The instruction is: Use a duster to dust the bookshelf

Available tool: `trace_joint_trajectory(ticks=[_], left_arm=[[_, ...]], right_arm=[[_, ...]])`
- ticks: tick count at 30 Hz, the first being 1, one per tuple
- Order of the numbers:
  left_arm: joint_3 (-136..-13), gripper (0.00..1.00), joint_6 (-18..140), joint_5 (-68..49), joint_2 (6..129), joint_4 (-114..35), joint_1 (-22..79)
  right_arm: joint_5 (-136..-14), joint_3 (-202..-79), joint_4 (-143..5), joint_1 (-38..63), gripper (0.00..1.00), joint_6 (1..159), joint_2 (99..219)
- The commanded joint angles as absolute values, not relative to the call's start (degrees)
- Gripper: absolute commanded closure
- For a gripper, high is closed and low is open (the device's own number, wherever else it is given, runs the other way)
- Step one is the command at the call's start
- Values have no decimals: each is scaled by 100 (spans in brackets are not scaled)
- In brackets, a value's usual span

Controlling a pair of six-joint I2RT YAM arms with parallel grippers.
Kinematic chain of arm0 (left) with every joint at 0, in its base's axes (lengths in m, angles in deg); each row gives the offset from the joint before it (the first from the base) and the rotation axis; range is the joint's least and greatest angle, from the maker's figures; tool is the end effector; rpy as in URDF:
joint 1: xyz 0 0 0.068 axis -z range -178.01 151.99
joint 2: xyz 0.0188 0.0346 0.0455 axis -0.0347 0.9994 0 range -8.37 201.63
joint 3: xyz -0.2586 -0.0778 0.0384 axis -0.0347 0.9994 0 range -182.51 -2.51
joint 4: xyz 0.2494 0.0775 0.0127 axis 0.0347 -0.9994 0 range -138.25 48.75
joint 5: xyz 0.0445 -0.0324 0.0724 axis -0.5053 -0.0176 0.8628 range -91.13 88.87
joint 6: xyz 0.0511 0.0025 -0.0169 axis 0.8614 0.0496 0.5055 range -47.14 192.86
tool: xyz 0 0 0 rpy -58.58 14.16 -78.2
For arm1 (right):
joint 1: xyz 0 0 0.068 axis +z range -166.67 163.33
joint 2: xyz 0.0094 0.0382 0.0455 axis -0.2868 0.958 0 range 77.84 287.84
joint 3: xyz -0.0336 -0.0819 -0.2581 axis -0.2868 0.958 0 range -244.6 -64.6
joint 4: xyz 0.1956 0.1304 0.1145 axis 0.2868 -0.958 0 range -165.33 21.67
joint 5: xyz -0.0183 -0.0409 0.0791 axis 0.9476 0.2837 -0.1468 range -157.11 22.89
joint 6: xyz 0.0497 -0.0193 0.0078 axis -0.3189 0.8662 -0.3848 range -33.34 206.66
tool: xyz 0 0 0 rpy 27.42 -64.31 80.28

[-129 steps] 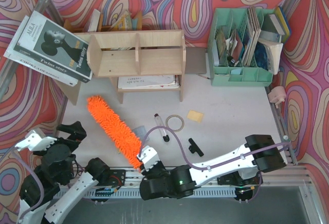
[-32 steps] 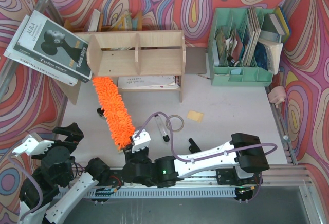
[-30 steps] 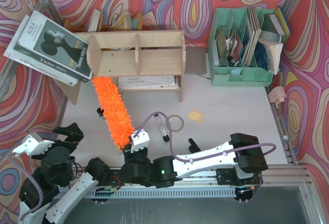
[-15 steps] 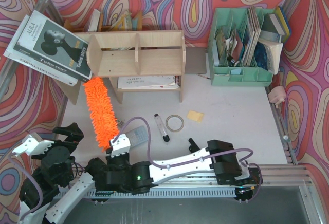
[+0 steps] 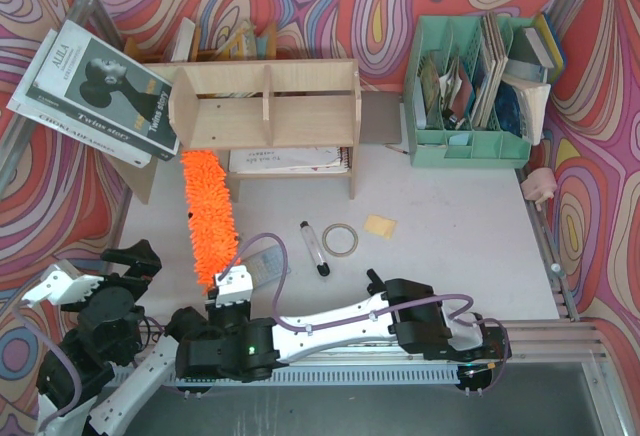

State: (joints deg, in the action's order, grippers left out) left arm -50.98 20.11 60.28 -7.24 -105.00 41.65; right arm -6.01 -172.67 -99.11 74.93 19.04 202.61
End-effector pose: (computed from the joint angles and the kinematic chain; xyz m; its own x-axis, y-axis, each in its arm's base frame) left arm -0.0067 0.0462 0.3139 0.1415 -0.6121 -0.7780 -0.3807 0.6918 -0.6135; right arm 0.0176 0.4849 0.2502 -0.4541 0.2537 -0.8540 -0.2093 0.9014 0.3791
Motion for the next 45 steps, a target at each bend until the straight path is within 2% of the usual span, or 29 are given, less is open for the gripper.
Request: trace_joint_trajectory(ticks=[1,8,16,22,26,28,36,41,45], left_arm=[[-5017,2,1987,6128,-808,-10594,4180],[-5015,2,1986,6137,-799,-10599,4180],[-5019,2,1963,6175,-808,-10627,4183],[-5023,2,1969,6163,-779,-10620,4180],[-5015,2,1969,6170,-774,-10612,4181],[-5015,2,1977,6163,-774,-10612,4180],[-5033,2,1932,6176,-802,-10656,4180],[-5031,2,1949,6164,-799,-10638,4180],[-5041,2,1931,6180,-810,-10659,4180]], right_arm=[[59,-17290,-10455,7480,100,1257,20080],[-1660,-16951,-10548,7040,100,1007,20182],[-1991,-17271,-10971,6947,100,902,20452],[-1107,-17048,-10807,7099,100,807,19976],[321,-16661,-9438,7664,100,2180,19648],[598,-16709,-9124,7877,100,2510,19680],[-899,-16908,-10352,7413,100,1291,19964],[-1836,-17160,-10740,7179,100,1118,20320],[-2122,-17365,-11010,7068,100,960,20493]])
